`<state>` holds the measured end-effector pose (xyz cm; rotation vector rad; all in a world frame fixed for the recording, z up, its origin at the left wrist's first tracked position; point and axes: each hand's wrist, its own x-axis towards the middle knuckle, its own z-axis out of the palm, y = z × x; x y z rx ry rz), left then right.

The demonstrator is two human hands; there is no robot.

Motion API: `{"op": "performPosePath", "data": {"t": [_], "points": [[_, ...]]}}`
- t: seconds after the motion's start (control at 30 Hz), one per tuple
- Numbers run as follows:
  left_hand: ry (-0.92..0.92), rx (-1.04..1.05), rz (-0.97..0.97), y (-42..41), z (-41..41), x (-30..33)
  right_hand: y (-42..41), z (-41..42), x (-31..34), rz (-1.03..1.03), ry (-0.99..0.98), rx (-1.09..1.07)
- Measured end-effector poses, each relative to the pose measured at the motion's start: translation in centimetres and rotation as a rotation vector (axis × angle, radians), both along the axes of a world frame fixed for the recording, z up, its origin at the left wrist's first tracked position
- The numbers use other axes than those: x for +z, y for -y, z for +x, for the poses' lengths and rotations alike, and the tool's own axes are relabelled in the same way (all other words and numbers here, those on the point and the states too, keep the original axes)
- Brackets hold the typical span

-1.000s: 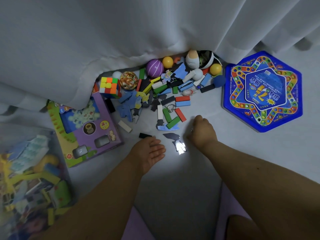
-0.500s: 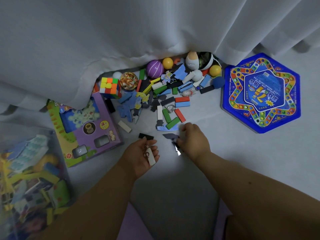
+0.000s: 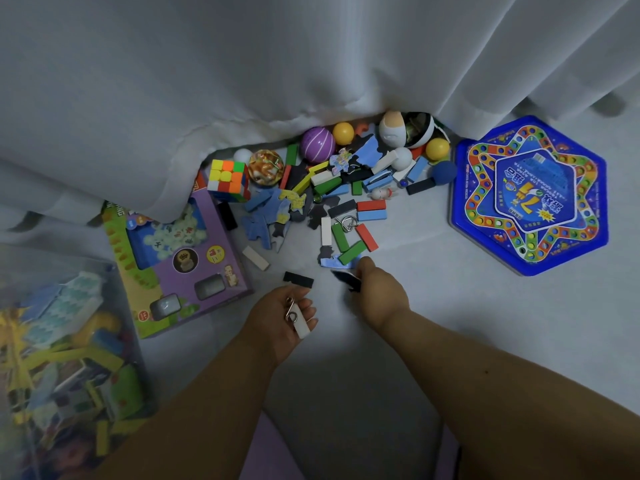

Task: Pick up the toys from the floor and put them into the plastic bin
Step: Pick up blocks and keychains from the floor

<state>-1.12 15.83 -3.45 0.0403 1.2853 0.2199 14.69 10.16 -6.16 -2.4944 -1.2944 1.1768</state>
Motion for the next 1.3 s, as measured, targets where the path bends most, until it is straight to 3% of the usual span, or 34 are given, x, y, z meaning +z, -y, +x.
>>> {"op": "performPosePath", "data": {"t": [0.1, 0.13, 0.27, 0.37, 0.5, 0.57, 0.67, 0.87, 1.03, 1.3], "points": [[-0.013, 0.065, 0.011, -0.3, 0.2, 0.0, -0.3, -0.9, 1.3, 0.142, -0.375, -0.292], [-0.014, 0.101, 0.026, -0.4, 0.2, 0.1, -0.5, -1.4, 1.8, 0.168, -0.464, -0.303], [0.045, 0.226, 0.080, -1.0, 0.3, 0.6, -1.4, -3.1, 3.0, 0.226, -0.540, -0.131], [0.077, 0.250, 0.078, -1.4, 0.6, 0.7, -2.2, -2.4, 2.9, 0.299, -0.511, -0.265], [0.075, 0.209, 0.069, -1.4, 1.2, 0.9, -2.6, -2.8, 3.1, 0.202, -0.735, -0.253], [0.052, 0.231, 0.048, -1.5, 1.2, 0.7, -2.7, -3.3, 2.9, 0.229, -0.671, -0.295], [-0.082, 0.196, 0.064, -1.8, 1.0, 0.1, -3.0, -2.5, 2.3, 0.319, -0.353, -0.342], [-0.631, -0.046, 0.233, -1.2, -0.6, -0.9, -3.2, 0.8, 1.6, 0.260, 0.177, -0.320], [-0.590, -0.147, 0.132, -1.7, 0.5, -2.1, -4.7, 1.9, 0.8, 0.083, 0.114, -0.112], [-0.448, -0.223, 0.124, -3.8, 4.2, -1.8, -5.7, 0.3, -0.6, 0.041, -0.042, 0.085]]}}
